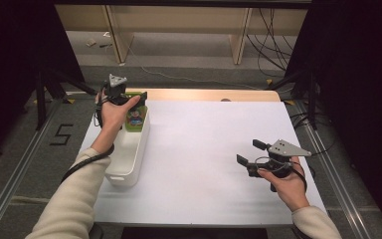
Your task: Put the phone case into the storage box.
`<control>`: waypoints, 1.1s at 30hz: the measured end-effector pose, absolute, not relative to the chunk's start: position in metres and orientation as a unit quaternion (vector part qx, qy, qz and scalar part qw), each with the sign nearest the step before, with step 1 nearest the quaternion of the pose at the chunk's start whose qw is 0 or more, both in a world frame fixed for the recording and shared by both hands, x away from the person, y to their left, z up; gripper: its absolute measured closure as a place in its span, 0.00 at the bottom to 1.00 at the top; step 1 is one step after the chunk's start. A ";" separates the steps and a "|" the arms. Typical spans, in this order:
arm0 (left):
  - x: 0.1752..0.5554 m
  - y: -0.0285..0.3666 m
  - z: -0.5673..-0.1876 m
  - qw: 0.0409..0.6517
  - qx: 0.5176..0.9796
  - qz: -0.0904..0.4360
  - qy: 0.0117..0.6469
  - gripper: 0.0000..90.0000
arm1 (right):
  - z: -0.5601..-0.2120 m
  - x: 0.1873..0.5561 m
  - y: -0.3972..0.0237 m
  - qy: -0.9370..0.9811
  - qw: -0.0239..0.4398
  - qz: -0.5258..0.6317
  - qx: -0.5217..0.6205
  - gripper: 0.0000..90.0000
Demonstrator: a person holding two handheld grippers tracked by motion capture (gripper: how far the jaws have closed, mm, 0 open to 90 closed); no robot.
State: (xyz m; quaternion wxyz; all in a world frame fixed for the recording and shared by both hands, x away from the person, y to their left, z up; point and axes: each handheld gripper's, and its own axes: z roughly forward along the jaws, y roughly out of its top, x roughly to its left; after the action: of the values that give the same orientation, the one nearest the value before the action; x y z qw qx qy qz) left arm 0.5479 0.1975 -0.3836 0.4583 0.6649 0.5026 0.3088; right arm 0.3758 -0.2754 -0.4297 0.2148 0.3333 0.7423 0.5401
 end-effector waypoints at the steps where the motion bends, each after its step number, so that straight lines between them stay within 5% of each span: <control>1: 0.546 0.197 -0.383 0.458 0.665 0.309 0.503 0.04 | -0.430 0.376 -0.275 0.741 0.214 0.542 0.333 0.18; 33: 0.496 0.195 -0.376 0.500 0.665 0.287 0.475 0.06 | -0.429 0.376 -0.276 0.741 0.214 0.542 0.333 0.18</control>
State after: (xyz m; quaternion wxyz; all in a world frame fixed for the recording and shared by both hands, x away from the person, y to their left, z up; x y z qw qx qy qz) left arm 0.4964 0.1954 -0.3763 0.4998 0.6652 0.4748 0.2870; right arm 0.3764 -0.2756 -0.4292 0.2140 0.3325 0.7414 0.5422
